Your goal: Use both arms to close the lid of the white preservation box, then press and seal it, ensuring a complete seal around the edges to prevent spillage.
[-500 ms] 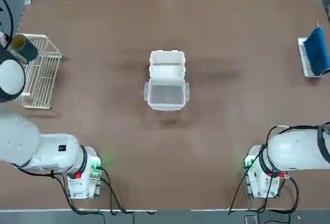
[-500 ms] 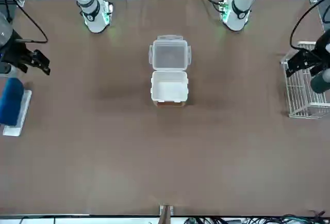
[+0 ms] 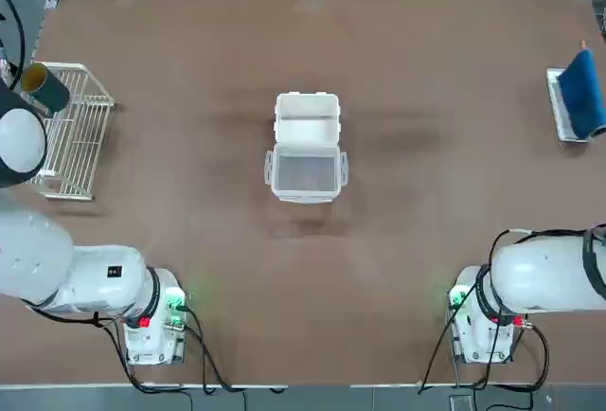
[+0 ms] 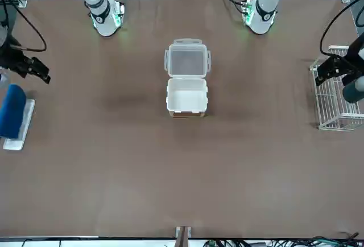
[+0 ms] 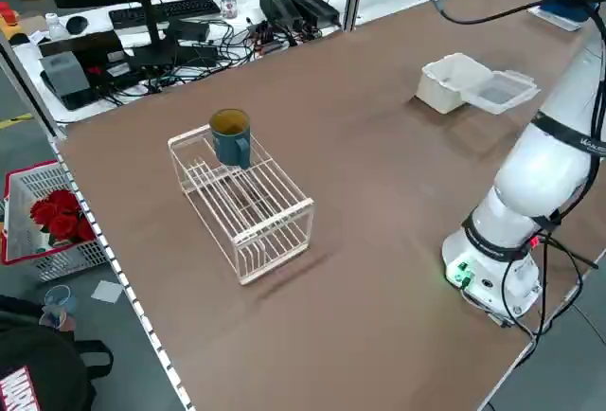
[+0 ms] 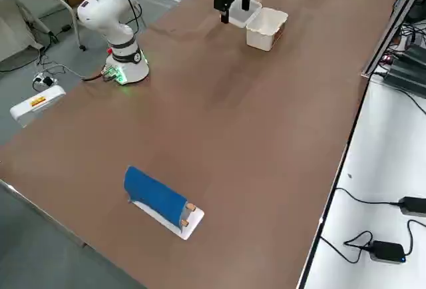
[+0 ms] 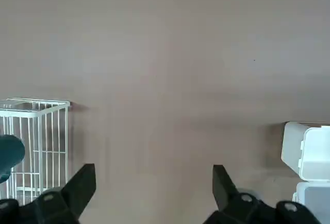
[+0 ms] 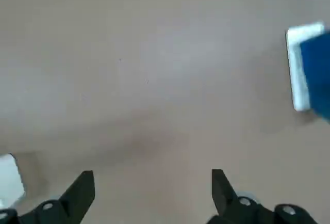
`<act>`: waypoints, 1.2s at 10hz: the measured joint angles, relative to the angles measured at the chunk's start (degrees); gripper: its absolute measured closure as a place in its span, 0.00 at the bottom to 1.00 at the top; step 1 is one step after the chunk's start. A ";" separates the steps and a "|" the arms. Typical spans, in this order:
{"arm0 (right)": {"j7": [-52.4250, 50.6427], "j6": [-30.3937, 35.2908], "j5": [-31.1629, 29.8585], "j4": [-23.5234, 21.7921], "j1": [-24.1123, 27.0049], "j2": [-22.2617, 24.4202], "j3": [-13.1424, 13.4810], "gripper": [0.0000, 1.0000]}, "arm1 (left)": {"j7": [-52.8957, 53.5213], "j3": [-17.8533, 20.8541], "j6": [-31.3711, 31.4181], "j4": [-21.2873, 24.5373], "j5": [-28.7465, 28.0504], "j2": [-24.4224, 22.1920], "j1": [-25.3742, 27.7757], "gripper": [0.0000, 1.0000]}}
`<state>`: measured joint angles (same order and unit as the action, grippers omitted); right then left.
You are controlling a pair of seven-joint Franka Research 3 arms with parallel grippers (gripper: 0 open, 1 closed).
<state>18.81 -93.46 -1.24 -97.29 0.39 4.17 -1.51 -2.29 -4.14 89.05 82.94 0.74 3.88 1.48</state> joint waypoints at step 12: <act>86.64 -24.09 13.25 -22.24 -5.24 -1.12 -39.20 0.00 | -10.50 0.34 -0.03 1.62 2.60 3.77 0.18 0.28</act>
<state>105.45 -117.55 12.01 -119.53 -4.85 3.05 -40.71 -12.79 -3.80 89.02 84.56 3.34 7.65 1.67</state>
